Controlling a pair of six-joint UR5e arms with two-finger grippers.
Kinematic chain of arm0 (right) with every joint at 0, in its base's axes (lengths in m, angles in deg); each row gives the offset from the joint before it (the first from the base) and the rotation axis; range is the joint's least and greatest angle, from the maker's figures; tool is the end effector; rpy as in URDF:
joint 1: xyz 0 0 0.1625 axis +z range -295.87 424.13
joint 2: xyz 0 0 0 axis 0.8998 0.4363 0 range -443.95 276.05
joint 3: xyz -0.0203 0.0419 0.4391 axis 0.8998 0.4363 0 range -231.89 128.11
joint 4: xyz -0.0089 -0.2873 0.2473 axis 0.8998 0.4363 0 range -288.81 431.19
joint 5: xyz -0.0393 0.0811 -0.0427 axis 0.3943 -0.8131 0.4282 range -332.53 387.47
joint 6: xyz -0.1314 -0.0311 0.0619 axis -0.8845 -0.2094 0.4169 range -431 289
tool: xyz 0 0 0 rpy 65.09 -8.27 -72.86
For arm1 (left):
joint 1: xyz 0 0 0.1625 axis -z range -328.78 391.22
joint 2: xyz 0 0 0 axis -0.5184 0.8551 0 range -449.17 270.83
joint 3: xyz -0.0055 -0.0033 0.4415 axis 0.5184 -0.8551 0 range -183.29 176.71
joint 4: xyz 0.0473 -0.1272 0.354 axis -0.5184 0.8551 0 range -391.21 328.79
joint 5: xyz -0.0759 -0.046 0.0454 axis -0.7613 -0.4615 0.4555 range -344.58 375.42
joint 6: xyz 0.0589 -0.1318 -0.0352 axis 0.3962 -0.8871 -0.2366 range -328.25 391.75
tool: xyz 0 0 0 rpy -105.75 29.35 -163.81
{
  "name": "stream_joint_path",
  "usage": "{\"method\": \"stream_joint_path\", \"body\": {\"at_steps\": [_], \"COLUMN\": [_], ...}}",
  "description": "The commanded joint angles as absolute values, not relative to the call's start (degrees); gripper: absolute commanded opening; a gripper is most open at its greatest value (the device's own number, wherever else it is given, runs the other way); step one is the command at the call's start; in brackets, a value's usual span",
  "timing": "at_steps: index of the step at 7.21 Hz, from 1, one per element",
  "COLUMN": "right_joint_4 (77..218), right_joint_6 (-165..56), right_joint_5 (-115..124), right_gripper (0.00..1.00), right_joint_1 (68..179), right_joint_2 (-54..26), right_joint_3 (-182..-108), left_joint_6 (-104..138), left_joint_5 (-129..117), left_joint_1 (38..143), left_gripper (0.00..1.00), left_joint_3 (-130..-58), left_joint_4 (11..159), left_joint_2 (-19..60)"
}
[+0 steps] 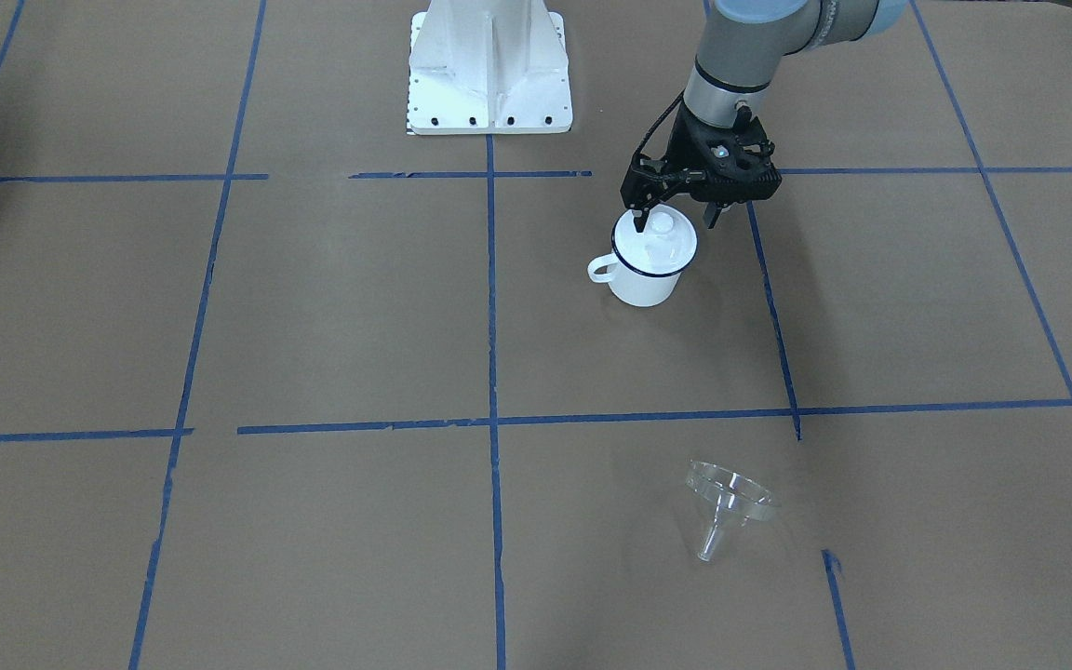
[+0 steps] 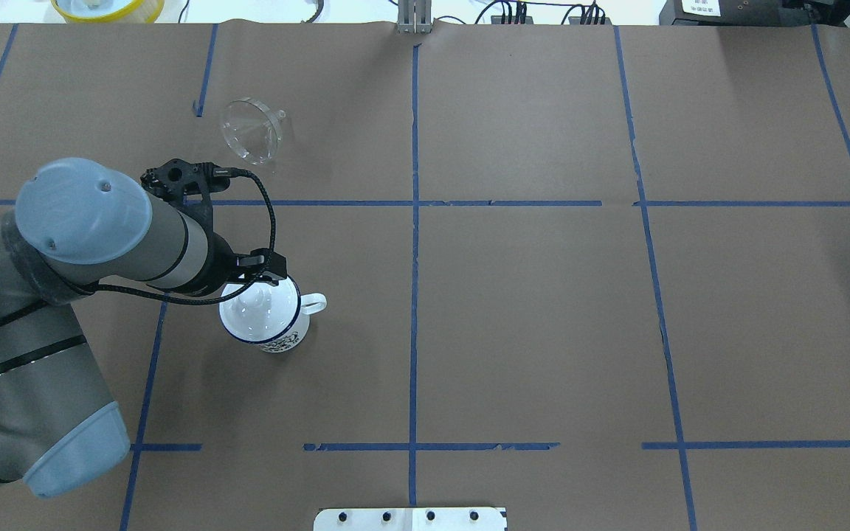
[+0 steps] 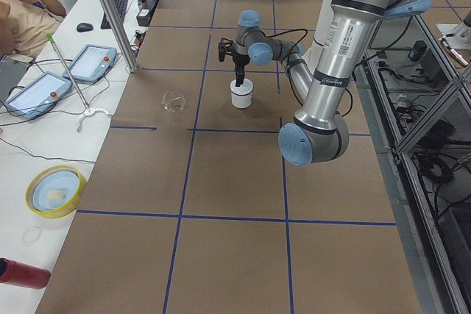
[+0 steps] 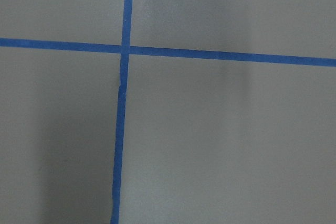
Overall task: Place funnel on cup
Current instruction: 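Move the left gripper down onto the white funnel atop the mug and grasp it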
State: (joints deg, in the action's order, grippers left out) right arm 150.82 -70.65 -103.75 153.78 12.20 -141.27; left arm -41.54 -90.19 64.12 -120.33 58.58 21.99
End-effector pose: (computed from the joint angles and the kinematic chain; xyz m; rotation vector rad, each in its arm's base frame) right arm 0.0329 -0.4120 0.7486 0.0558 -0.7196 -0.0226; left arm 0.4271 -0.3873 0.3314 0.1168 0.8635 -0.1503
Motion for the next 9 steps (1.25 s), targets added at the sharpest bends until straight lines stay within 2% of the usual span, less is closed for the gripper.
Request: {"method": "stream_joint_path", "body": {"at_steps": [1, 3, 5, 8, 9], "right_joint_4": [150.82, 150.82, 150.82, 150.82, 150.82], "right_joint_6": [-70.65, -70.65, -70.65, -70.65, -70.65], "right_joint_5": [-103.75, -103.75, -103.75, -103.75, -103.75], "right_gripper": [1.00, 1.00, 1.00, 1.00, 1.00], "right_joint_1": [153.78, 153.78, 153.78, 153.78, 153.78], "right_joint_2": [12.20, 12.20, 12.20, 12.20, 12.20], "right_joint_3": [-141.27, -141.27, -141.27, -141.27, -141.27], "left_joint_6": [-41.73, -41.73, -41.73, -41.73, -41.73], "left_joint_5": [-90.05, -90.14, -90.14, -90.23, -90.23], "left_joint_1": [63.57, 63.57, 63.48, 63.13, 63.13], "left_gripper": [0.82, 0.82, 0.69, 0.67, 0.62], "left_joint_3": [-120.00, -120.00, -119.92, -119.31, -119.13], "left_joint_4": [58.52, 58.52, 58.52, 58.52, 58.52], "left_joint_2": [22.01, 22.18, 22.53, 23.41, 23.59]}}
